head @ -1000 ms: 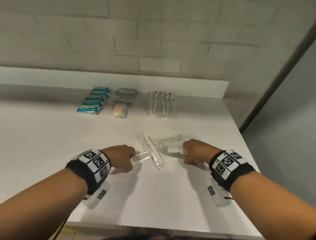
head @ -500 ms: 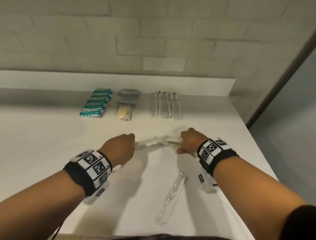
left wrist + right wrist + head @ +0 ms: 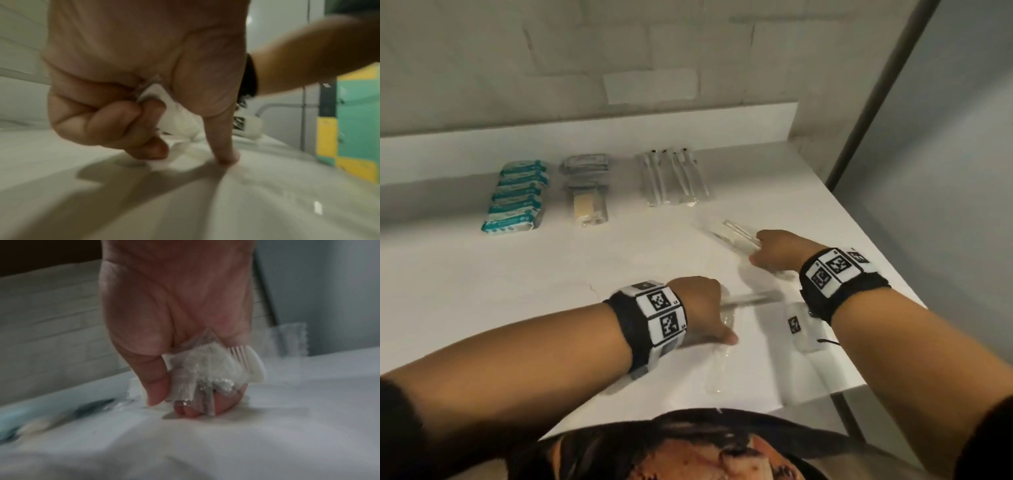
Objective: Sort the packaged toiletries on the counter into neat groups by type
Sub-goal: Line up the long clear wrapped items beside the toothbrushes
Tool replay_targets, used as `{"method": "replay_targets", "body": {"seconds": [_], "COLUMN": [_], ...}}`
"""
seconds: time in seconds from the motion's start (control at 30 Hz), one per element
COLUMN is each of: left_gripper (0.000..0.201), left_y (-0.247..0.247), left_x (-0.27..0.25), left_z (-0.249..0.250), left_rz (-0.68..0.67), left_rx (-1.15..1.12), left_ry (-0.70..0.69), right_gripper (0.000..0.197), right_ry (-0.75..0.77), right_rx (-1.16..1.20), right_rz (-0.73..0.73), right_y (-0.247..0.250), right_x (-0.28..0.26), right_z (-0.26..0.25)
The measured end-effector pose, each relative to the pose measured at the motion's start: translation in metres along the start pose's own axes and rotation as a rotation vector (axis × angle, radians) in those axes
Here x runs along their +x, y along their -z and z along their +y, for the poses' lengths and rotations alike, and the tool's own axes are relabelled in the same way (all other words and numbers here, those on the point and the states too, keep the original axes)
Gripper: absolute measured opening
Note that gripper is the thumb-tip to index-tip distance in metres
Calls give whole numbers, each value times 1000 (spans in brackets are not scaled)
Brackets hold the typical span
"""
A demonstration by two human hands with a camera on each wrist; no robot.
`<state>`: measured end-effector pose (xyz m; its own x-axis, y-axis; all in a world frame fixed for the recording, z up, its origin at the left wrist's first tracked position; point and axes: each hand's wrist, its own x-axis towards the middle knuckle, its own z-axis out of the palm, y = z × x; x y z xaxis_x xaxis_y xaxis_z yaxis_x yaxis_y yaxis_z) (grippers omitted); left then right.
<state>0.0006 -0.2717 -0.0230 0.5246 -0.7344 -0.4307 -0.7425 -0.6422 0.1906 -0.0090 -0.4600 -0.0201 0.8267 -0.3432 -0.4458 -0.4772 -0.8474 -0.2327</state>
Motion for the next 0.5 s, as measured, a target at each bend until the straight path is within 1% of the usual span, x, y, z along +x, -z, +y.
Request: {"method": "replay_targets", "body": {"seconds": [0.07,0.1,0.17,0.23,0.3,0.4,0.43,0.5], "left_gripper": [58,55,38,22,20,29,32,35], "left_y": [9,13,18,20,19,19,19,18], "left_x": [7,10,13,14,16,22,24,30], "left_z": [-14,-22,-38,-50,-57,-61,-62,-64], "left_rz": [-9,-3,-6,-25,-40,-33,-36,-30], "left_rx": [24,38,26,-19,-38,-59,-81,-99], "left_ry": [25,64,154,226,241,236,238,249], "right_gripper": [15,12,9,7,5,20,23,23], "right_ry": [-64,-87,-134,-148,-141,-117,-108,-118], "right_rx": [169,261,407,479,407,138,109,135], "right_rz": [29,42,56,52,64,92,93,73], "right_y": [0,-1,-4,-8,-11,-11,-12,-11], "right_x": [-10,-15,-22,-23,-22,-21,-21,-19], "right_z": [14,19,25,25,21,16,15,17]}}
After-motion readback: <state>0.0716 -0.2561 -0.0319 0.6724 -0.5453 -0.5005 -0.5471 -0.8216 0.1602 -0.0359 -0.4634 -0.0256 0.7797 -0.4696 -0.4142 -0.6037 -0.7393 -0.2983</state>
